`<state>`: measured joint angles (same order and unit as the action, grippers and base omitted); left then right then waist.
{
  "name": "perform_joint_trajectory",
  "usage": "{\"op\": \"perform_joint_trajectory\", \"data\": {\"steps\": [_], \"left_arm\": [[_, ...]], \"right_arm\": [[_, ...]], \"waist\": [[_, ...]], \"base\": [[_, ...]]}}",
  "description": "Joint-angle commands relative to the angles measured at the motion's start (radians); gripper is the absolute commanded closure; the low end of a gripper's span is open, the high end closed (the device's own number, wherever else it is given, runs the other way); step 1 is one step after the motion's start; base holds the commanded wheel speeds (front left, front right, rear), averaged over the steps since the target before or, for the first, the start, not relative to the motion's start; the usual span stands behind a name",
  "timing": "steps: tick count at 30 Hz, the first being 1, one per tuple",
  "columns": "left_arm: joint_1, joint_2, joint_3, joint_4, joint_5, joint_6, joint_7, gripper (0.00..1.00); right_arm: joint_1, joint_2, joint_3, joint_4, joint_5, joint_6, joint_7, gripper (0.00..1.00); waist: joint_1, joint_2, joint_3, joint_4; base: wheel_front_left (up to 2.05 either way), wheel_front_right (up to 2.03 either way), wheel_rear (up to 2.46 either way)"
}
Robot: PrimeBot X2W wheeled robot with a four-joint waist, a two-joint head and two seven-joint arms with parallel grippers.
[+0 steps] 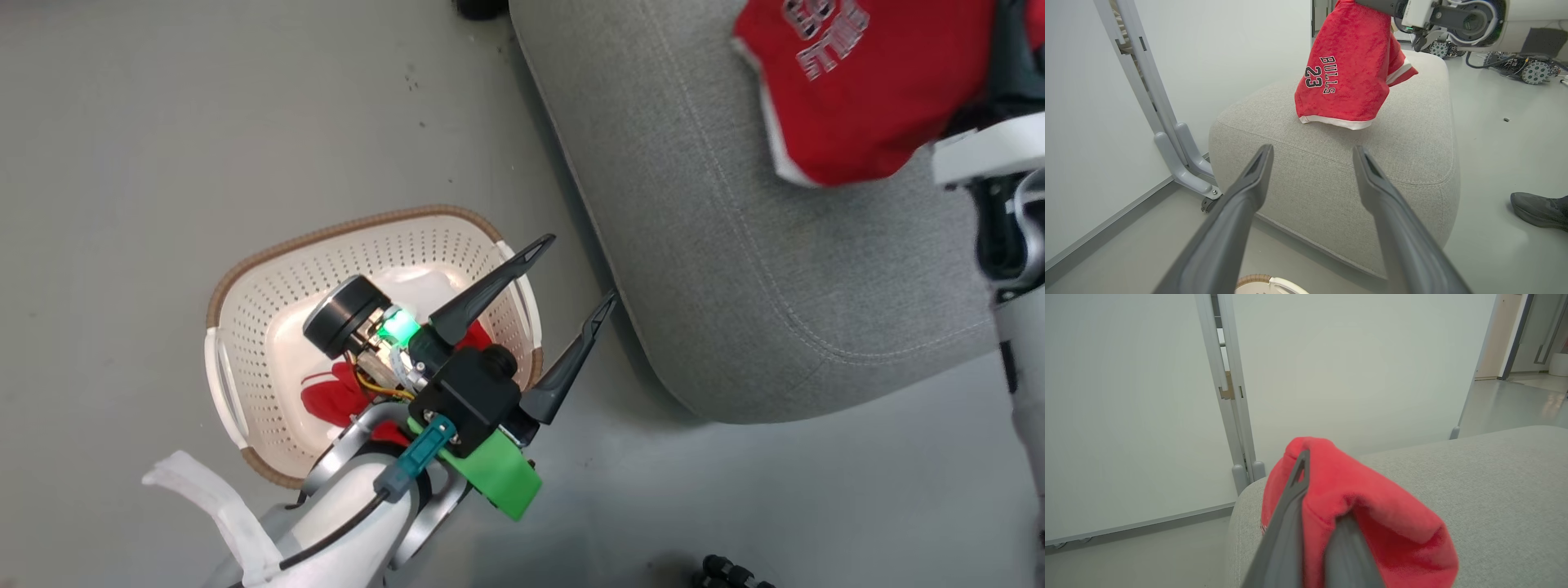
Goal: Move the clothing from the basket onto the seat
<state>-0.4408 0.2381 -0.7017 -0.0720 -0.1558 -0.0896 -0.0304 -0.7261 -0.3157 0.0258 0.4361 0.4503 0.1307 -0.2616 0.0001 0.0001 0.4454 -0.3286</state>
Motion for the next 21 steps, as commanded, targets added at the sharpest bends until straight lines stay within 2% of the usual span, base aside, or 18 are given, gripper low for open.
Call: {"op": "perform_joint_trajectory", "data": {"steps": [1, 9, 12, 13, 14, 15, 16, 21], "left_arm": [[-0.03, 0.008, -0.001, -0.011, 0.016, -0.006, 0.0, 0.0], [-0.102, 0.008, -0.006, -0.033, 0.035, -0.011, -0.012, 0.0], [-0.116, 0.005, -0.009, -0.021, 0.037, -0.011, -0.023, 0.0], [-0.12, 0.003, -0.008, -0.015, 0.038, -0.007, -0.027, 0.0], [-0.121, 0.003, -0.007, -0.01, 0.039, -0.004, -0.03, 0.0], [-0.123, 0.003, -0.005, -0.004, 0.038, -0.001, -0.033, 0.0], [-0.124, 0.003, -0.005, 0.0, 0.038, 0.001, -0.036, 0.0], [-0.118, 0.0, -0.002, 0.022, 0.027, 0.01, -0.052, 0.0]], "right_arm": [[-0.043, -0.019, -0.026, 0.004, -0.009, 0.0, -0.005, 1.0], [-0.174, -0.121, -0.148, 0.098, -0.044, 0.0, -0.004, 1.0], [-0.18, -0.123, -0.179, 0.188, -0.066, 0.0, -0.004, 1.0], [-0.189, -0.122, -0.202, 0.209, -0.073, 0.0, -0.004, 0.79], [-0.188, -0.115, -0.217, 0.231, -0.081, 0.0, -0.004, 0.53], [-0.177, -0.103, -0.236, 0.261, -0.094, 0.0, -0.004, 0.04], [-0.169, -0.092, -0.257, 0.275, -0.1, 0.0, -0.004, 0.0], [-0.083, -0.024, -0.343, 0.273, -0.128, 0.0, -0.004, 0.0]], "waist": [[-0.0001, -0.0001, 0.119, 0.038], [-0.0001, -0.0001, 0.231, 0.1], [-0.0001, -0.0001, 0.251, 0.117], [-0.0001, -0.0001, 0.256, 0.121], [-0.0001, -0.0001, 0.257, 0.122], [-0.0001, -0.0001, 0.259, 0.123], [-0.0001, -0.0001, 0.259, 0.124], [-0.0001, -0.0001, 0.237, 0.119]], "base": [[0.0, 0.0, 0.0], [0.0, 0.0, 0.0], [0.0, 0.0, 0.0], [0.0, 0.0, 0.0], [0.0, 0.0, 0.0], [0.0, 0.0, 0.0], [0.0, 0.0, 0.0], [0.0, 0.0, 0.0]]}}
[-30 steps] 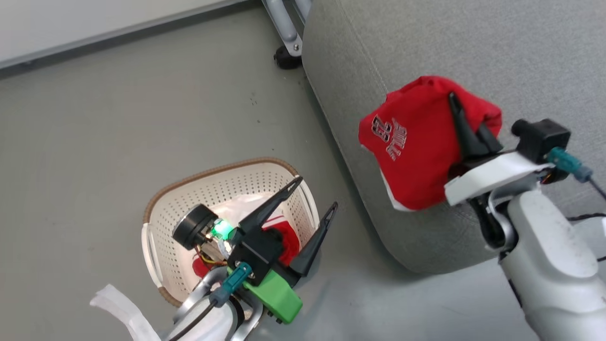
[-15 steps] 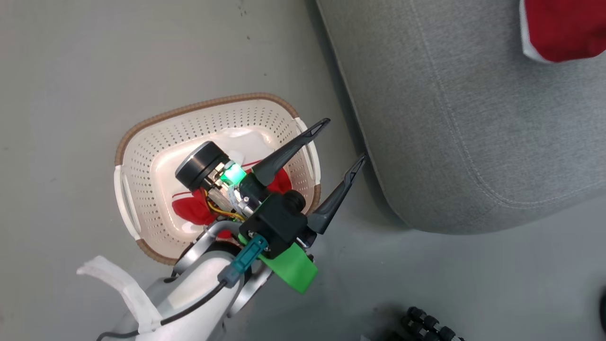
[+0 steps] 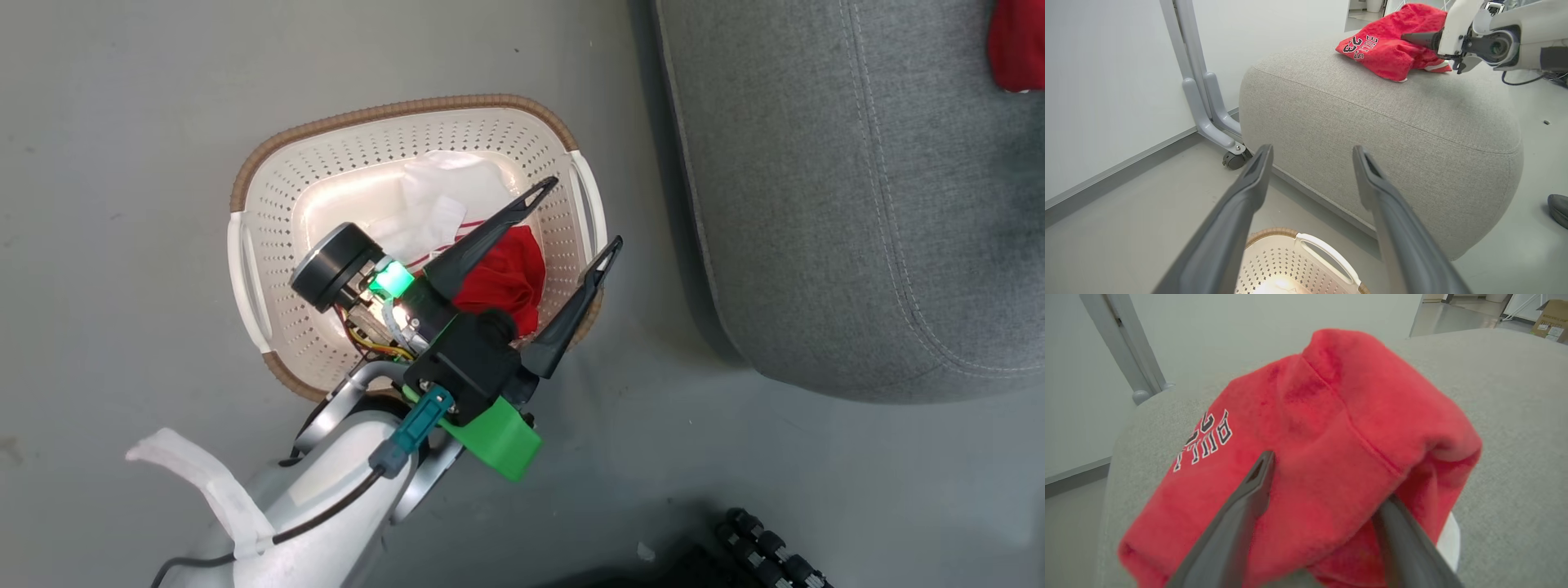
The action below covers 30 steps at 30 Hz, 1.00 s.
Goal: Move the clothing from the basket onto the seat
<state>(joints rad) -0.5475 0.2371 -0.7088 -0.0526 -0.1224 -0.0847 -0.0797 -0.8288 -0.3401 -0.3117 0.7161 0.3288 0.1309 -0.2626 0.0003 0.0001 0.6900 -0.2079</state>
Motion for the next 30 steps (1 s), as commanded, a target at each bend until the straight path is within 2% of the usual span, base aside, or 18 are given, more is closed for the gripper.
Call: {"op": "perform_joint_trajectory", "data": {"steps": [1, 7, 14, 21, 30], "left_arm": [[-0.009, 0.001, 0.006, 0.006, -0.008, 0.007, -0.006, 0.0], [0.019, 0.0, 0.01, 0.03, -0.023, 0.023, -0.026, 0.0], [0.074, -0.009, 0.032, 0.075, -0.059, 0.06, -0.077, 0.0], [0.134, -0.021, 0.083, 0.117, -0.104, 0.117, -0.136, 0.0], [0.187, -0.031, 0.182, 0.142, -0.152, 0.191, -0.178, 0.0]], "right_arm": [[0.038, 0.012, -0.019, -0.022, -0.006, 0.0, -0.003, 0.0], [0.182, 0.089, -0.062, -0.135, -0.021, 0.0, -0.003, 0.0], [0.355, 0.173, -0.034, -0.31, -0.072, 0.0, -0.003, 0.0], [0.501, 0.244, 0.091, -0.492, -0.115, 0.0, -0.003, 0.0], [0.603, 0.269, 0.24, -0.626, -0.134, 0.0, -0.003, 0.0]], "waist": [[-0.0003, -0.0001, -0.012, -0.004], [-0.0003, -0.0001, -0.062, -0.016], [-0.0003, -0.0001, -0.167, -0.014], [-0.0003, -0.0001, -0.268, 0.019], [-0.0003, -0.0001, -0.346, 0.087]], "base": [[0.0, 0.0, 0.0], [0.0, 0.0, 0.0], [0.0, 0.0, 0.0], [0.0, 0.0, 0.0], [0.0, 0.0, 0.0]]}}
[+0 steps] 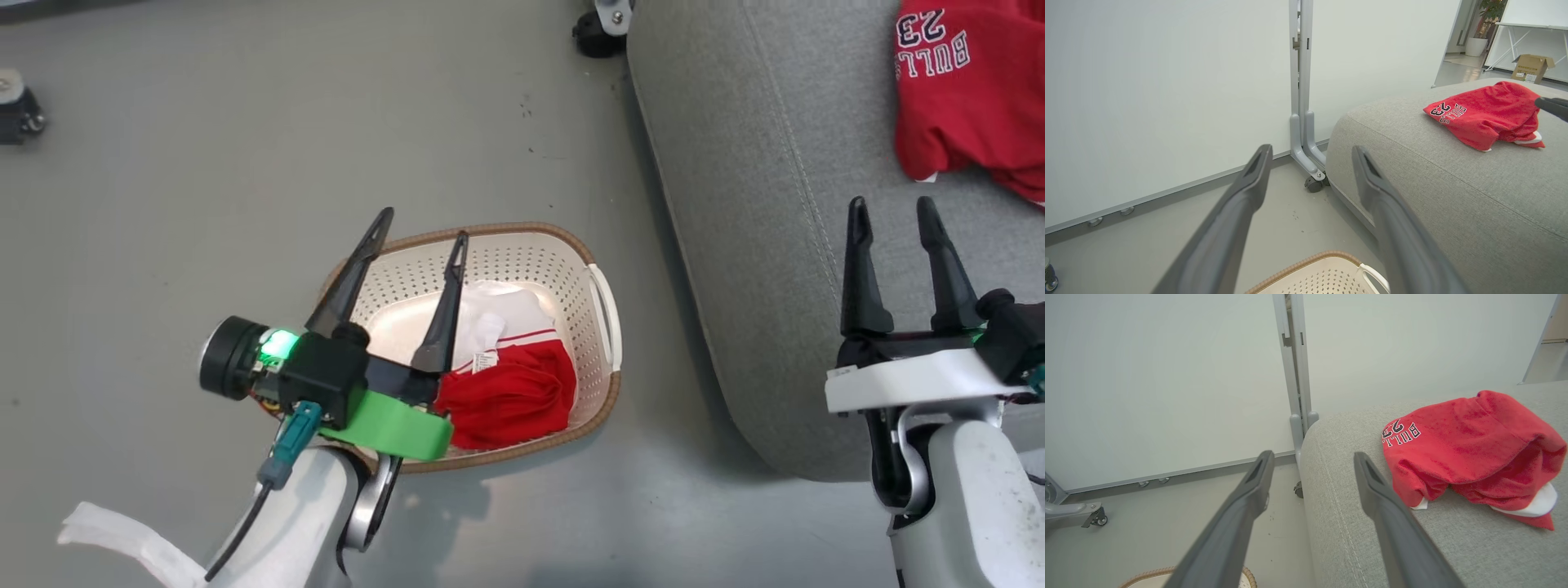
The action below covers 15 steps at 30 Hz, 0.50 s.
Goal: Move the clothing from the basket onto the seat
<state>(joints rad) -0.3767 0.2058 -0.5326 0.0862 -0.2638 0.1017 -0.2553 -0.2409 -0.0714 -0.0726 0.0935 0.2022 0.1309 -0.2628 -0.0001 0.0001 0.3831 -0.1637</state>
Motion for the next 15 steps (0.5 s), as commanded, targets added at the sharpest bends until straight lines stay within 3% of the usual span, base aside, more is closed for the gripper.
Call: {"op": "perform_joint_trajectory", "data": {"steps": [1, 9, 15], "left_arm": [[0.023, -0.001, 0.023, 0.003, -0.016, 0.013, -0.006, 0.0], [0.096, -0.021, 0.159, -0.035, -0.021, 0.058, -0.01, 0.0], [0.18, -0.041, 0.248, -0.059, -0.001, 0.045, -0.009, 0.0]], "right_arm": [[0.024, 0.002, 0.014, -0.015, -0.011, 0.0, -0.003, 0.0], [0.082, 0.002, 0.046, -0.081, -0.043, 0.0, 0.021, 0.0], [0.137, 0.005, 0.045, -0.117, -0.051, 0.0, 0.053, 0.0]], "waist": [[0.0001, -0.0001, -0.047, 0.053], [0.0001, -0.0001, -0.096, 0.127], [0.0001, -0.0001, -0.149, 0.166]], "base": [[0.0, 0.0, 0.0], [0.0, 0.0, 0.0], [0.0, 0.0, 0.0]]}}
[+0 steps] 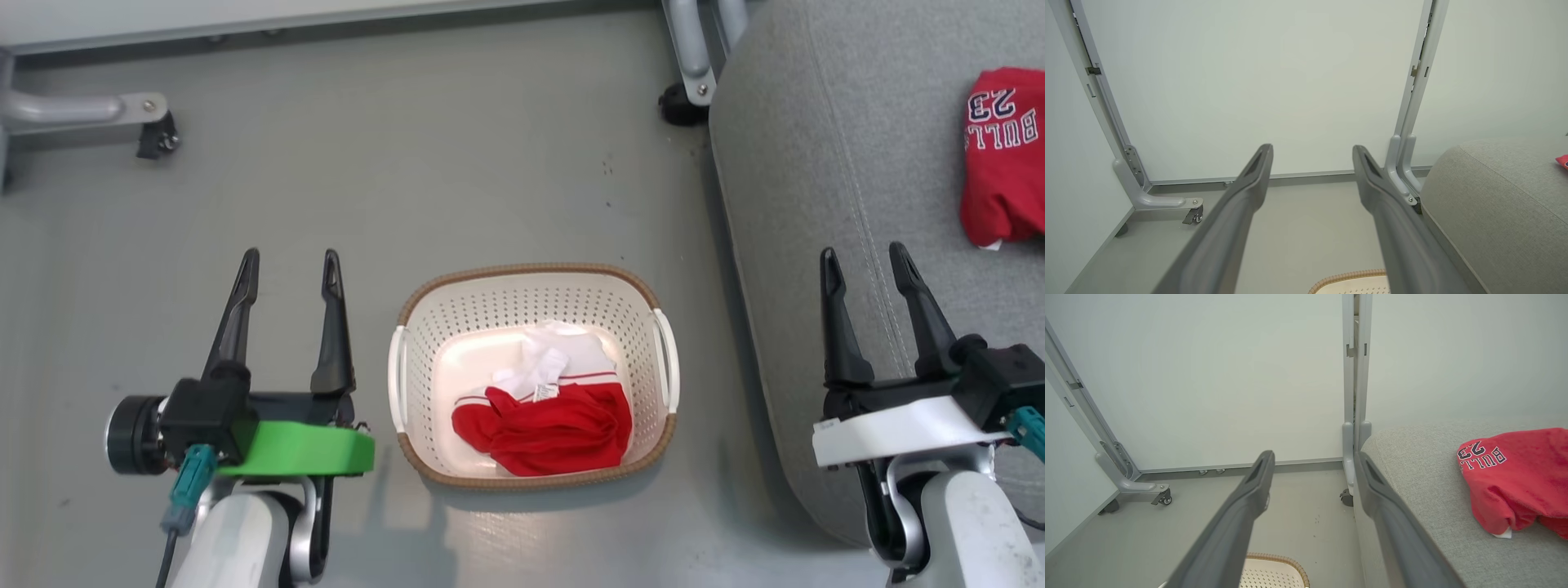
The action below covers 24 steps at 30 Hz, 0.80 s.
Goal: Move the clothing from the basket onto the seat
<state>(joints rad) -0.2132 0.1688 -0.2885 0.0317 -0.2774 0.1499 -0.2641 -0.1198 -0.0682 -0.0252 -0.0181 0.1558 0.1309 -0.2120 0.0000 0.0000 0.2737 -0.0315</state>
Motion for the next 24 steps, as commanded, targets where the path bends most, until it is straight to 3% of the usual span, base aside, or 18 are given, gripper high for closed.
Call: {"op": "perform_joint_trajectory", "data": {"steps": [1, 24], "left_arm": [[0.03, -0.008, 0.016, -0.008, 0.016, -0.007, 0.0, 0.0], [0.235, -0.083, 0.133, 0.044, 0.12, -0.109, 0.0, 0.0]], "right_arm": [[0.024, 0.003, -0.002, -0.008, -0.005, 0.0, 0.007, 0.0], [0.198, 0.013, 0.033, -0.059, -0.005, 0.0, 0.093, 0.0]], "waist": [[0.0, 0.0, -0.048, 0.037], [0.0, 0.0, -0.199, 0.035]], "base": [[0.0, 0.0, 0.0], [0.0, 0.0, 0.0]]}}
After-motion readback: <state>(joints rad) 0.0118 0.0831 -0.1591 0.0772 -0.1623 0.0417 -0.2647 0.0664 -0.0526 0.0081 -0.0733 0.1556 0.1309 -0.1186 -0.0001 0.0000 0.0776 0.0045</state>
